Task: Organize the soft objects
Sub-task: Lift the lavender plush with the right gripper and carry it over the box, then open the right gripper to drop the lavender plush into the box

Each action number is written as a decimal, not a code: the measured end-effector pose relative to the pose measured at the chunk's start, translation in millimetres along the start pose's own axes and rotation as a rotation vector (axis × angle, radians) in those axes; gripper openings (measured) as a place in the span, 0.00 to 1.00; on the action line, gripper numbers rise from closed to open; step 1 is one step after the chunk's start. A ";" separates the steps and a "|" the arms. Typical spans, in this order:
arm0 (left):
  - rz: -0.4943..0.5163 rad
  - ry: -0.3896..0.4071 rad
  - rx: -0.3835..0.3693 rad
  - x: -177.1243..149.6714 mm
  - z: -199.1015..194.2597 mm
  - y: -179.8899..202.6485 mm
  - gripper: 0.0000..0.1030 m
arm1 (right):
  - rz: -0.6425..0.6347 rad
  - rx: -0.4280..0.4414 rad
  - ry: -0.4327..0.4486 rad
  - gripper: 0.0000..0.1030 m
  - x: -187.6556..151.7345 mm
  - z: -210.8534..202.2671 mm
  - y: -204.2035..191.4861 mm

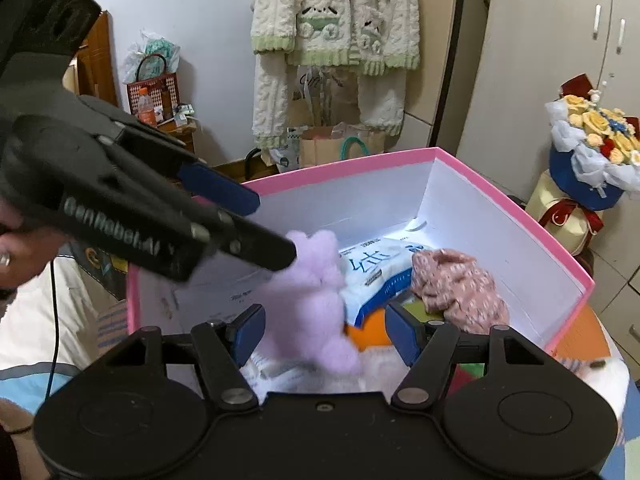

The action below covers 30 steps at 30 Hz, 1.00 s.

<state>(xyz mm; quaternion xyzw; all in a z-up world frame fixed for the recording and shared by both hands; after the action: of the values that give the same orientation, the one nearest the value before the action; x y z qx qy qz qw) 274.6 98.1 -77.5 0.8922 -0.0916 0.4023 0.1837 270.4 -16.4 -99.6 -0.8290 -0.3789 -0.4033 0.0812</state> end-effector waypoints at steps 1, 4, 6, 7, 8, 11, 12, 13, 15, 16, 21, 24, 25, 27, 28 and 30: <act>0.011 0.005 0.000 -0.9 -4.1 2.4 0.54 | 0.011 -0.001 0.009 0.69 -1.2 -6.0 1.0; 0.035 0.013 0.002 -4.4 -15.9 8.2 0.54 | 0.053 -0.003 0.034 0.69 -2.7 -23.6 5.0; 0.049 0.020 0.003 -7.0 -24.8 12.9 0.54 | 0.078 -0.007 0.049 0.69 -3.4 -36.9 6.9; 0.058 0.024 0.002 -8.2 -29.8 15.6 0.54 | 0.089 -0.009 0.055 0.69 -3.7 -42.7 8.2; 0.066 0.028 0.001 -9.2 -35.2 18.6 0.54 | 0.101 -0.011 0.062 0.69 -4.2 -49.5 8.8; 0.096 0.042 -0.007 -10.6 -51.8 29.4 0.55 | 0.134 -0.018 0.071 0.69 -7.4 -69.2 9.7; 0.106 0.048 -0.008 -11.0 -57.3 32.8 0.55 | 0.141 -0.022 0.070 0.69 -8.3 -73.7 10.1; 0.118 0.056 -0.009 -11.6 -63.5 37.2 0.56 | 0.151 -0.031 0.070 0.69 -9.7 -80.4 10.4; 0.142 0.068 -0.013 -14.0 -75.0 46.6 0.57 | 0.166 -0.042 0.071 0.69 -12.0 -92.4 9.9; 0.152 0.072 -0.019 -15.5 -80.8 51.8 0.57 | 0.171 -0.044 0.071 0.69 -13.9 -97.2 9.4; 0.202 0.081 -0.047 -25.8 -105.5 76.4 0.57 | 0.183 -0.080 0.079 0.71 -25.7 -127.5 4.4; 0.232 0.075 -0.063 -32.9 -114.6 92.9 0.57 | 0.195 -0.112 0.090 0.76 -35.7 -145.1 6.2; 0.239 0.067 -0.073 -34.5 -115.7 97.7 0.57 | 0.198 -0.131 0.097 0.76 -39.8 -152.6 7.4; 0.257 0.047 -0.098 -38.3 -116.7 111.0 0.57 | 0.209 -0.157 0.115 0.77 -48.4 -166.5 10.6; 0.265 0.034 -0.115 -40.3 -116.9 118.3 0.57 | 0.218 -0.168 0.124 0.78 -52.8 -173.4 11.7; 0.266 0.004 -0.154 -44.1 -116.2 131.4 0.57 | 0.237 -0.185 0.136 0.80 -62.3 -184.9 16.2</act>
<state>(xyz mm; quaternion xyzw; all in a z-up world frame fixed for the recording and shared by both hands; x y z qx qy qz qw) 125.2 25.1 -6.5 0.8546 -0.2391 0.4168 0.1969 145.2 -144.2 -20.0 -0.8427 -0.2331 -0.4792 0.0768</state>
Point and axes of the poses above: each gripper's, at about its wrist camera, not at the fingertips, and z roughly the way its jaws point, y to its right, x to its top, the point moved 9 cm from there along z, roughly the way its jaws point, and after that the axes turned 10 degrees about -x, right-handed, at the moved point
